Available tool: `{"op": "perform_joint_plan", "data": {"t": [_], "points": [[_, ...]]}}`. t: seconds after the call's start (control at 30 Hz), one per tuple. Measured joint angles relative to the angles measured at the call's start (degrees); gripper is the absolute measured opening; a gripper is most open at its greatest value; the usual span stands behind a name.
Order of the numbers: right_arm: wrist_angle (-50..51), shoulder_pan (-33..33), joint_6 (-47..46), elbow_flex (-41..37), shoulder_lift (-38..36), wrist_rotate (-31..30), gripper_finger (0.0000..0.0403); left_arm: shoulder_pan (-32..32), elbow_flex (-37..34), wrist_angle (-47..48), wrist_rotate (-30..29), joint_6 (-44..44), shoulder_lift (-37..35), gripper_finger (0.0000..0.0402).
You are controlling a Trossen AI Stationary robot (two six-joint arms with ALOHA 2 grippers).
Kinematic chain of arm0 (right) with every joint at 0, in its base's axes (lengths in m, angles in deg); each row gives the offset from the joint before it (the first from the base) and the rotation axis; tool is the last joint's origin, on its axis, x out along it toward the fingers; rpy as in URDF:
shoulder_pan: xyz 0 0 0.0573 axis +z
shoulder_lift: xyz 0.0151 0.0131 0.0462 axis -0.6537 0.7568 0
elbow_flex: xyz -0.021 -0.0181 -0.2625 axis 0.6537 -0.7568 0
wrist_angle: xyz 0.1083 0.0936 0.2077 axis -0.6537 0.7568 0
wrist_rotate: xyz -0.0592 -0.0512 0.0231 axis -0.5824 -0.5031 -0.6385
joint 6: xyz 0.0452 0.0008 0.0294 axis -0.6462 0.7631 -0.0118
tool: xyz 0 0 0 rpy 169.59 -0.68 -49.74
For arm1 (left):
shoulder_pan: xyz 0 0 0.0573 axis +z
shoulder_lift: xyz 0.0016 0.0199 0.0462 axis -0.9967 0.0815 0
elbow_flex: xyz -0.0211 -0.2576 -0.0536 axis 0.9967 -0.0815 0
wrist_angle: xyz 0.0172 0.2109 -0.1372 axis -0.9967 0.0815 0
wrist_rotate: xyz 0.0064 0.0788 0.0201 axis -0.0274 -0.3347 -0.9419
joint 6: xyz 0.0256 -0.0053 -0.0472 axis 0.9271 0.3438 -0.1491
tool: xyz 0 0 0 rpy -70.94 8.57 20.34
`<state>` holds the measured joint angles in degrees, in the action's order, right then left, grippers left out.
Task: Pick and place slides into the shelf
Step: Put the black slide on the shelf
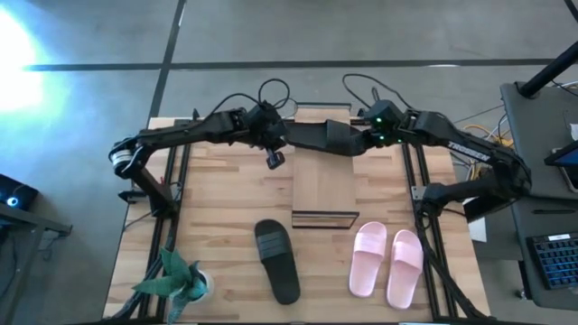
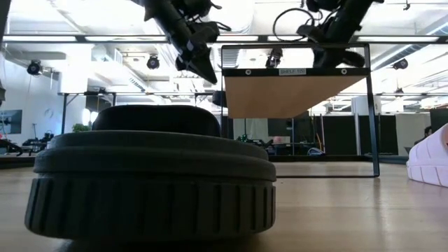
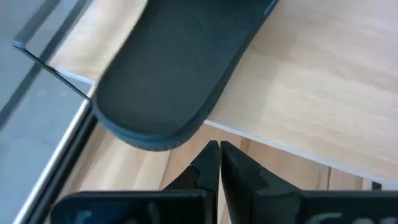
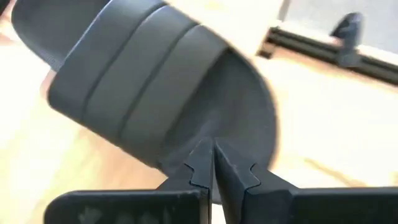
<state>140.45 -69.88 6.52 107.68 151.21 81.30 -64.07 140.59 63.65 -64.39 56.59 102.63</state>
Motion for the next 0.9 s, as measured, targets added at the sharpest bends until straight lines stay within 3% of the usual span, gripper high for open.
{"op": "perform_joint_plan", "data": {"t": [0.2, 0.37, 0.43, 0.63, 0.8, 0.9], "points": [[6.6, 0.0, -3.2, 0.1, -6.0, -5.8, 0.0009, 0.0, 0.0, 0.5, -2.3, 1.1, -1.9, 0.0000], [11.2, 0.1, -6.5, 0.1, -11.0, -5.9, 0.0009, -2.7, 0.0, 2.5, 6.7, 6.6, -3.9, 0.0000], [12.1, 0.1, -7.3, 0.0, -12.9, -5.8, 0.0009, -5.3, 0.0, 5.4, 7.2, 10.1, -4.2, 0.0000], [12.1, 1.7, -9.3, -1.2, -17.5, -5.8, 0.0009, -16.0, -0.1, 12.1, -9.0, 22.7, -5.3, 0.0000], [12.1, 6.1, -11.5, -2.8, -19.8, -5.7, 0.0009, -21.8, -0.1, 14.2, -12.5, 20.0, -6.0, 0.0000], [12.1, 9.0, -13.1, -3.9, -20.4, -5.7, 0.0009, -26.0, -0.1, 15.5, -20.3, 16.1, -6.5, 0.0000]]}}
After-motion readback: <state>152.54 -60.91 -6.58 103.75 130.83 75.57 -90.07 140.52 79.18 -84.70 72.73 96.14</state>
